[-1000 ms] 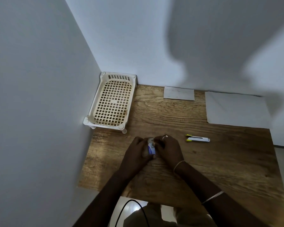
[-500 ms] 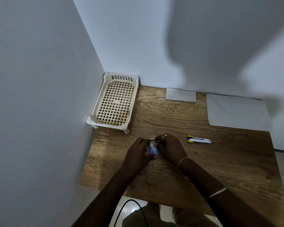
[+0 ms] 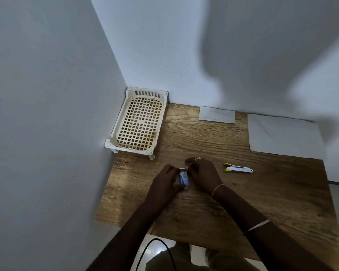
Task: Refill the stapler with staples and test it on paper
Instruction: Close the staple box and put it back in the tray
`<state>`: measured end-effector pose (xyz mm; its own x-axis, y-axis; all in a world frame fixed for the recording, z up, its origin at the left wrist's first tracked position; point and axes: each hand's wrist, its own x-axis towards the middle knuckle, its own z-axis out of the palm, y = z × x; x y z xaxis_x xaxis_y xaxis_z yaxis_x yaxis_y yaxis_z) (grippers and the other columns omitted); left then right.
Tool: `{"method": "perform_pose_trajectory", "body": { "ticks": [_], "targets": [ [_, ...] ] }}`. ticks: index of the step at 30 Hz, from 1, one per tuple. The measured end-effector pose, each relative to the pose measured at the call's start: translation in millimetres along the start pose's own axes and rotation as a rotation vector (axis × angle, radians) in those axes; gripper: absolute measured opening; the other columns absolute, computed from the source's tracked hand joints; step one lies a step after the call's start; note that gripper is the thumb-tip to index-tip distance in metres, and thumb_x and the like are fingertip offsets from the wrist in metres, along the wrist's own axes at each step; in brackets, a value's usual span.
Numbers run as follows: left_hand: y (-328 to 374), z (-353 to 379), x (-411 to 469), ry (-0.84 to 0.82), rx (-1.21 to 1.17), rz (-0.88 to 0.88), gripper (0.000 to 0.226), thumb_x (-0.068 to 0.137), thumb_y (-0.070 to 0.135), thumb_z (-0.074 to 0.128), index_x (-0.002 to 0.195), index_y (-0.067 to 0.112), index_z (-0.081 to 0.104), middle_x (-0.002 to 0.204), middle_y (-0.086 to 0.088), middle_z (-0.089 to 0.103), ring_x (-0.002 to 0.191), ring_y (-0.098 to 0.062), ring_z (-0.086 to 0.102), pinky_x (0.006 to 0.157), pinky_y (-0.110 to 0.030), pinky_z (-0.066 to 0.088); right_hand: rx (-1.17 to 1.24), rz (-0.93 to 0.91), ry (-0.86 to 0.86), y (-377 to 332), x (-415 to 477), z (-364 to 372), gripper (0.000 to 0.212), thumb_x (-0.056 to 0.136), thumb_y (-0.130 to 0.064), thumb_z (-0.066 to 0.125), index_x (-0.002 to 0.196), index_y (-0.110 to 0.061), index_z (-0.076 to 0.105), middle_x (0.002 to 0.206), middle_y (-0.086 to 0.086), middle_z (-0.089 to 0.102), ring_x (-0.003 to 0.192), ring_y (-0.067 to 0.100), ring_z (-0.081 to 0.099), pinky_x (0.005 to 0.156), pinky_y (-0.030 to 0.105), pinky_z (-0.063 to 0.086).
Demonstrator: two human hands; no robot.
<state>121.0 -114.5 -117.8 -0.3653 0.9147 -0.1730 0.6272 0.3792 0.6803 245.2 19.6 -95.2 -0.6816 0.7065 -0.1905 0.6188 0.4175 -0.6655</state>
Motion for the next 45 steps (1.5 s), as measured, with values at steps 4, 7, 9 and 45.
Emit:
{"method": "perform_pose_trajectory", "body": {
  "ticks": [4,7,9,45],
  "targets": [
    [-1.2,2.2,0.1,0.007,-0.018,-0.004,0.058,0.074,0.039,0.085,0.125,0.021,0.066,0.117,0.009,0.059,0.092,-0.001,0.054,0.074,-0.005,0.037,0.02,0.067,-0.102,-5.4,14.8,-2.0,0.016,0.088,-0.014,0.065,0.095,-0.015,0.079,0.102,0.004,0.076,0.098,0.02,0.069,0.086,0.025,0.047],
    [-2.5,4.0,0.7,0.018,-0.034,-0.019,0.058,0.073,0.041,0.085,0.124,0.023,0.066,0.115,0.013,0.058,0.091,0.001,0.054,0.073,-0.004,0.037,0.003,0.106,-0.177,-8.0,23.5,-5.4,0.013,0.083,-0.015,0.068,0.089,-0.016,0.08,0.098,0.004,0.078,0.094,0.018,0.07,0.078,0.021,0.045],
    [-3.3,4.8,1.2,0.022,-0.028,-0.026,0.06,0.073,0.043,0.084,0.127,0.025,0.065,0.115,0.017,0.056,0.091,0.006,0.051,0.072,-0.003,0.036,-0.002,0.115,-0.214,-8.8,26.4,-7.6,0.012,0.083,-0.016,0.069,0.087,-0.016,0.08,0.095,0.002,0.078,0.092,0.016,0.071,0.072,0.019,0.041],
    [4.0,7.0,-2.2,-0.007,-0.001,-0.037,0.049,0.083,0.035,0.078,0.127,0.019,0.065,0.12,0.007,0.057,0.094,0.0,0.053,0.073,-0.004,0.036,-0.2,0.038,-0.261,-9.2,14.2,1.6,0.009,0.083,-0.022,0.065,0.077,-0.026,0.059,0.095,-0.002,0.065,0.089,0.02,0.062,0.074,0.032,0.047]
  ]
}}
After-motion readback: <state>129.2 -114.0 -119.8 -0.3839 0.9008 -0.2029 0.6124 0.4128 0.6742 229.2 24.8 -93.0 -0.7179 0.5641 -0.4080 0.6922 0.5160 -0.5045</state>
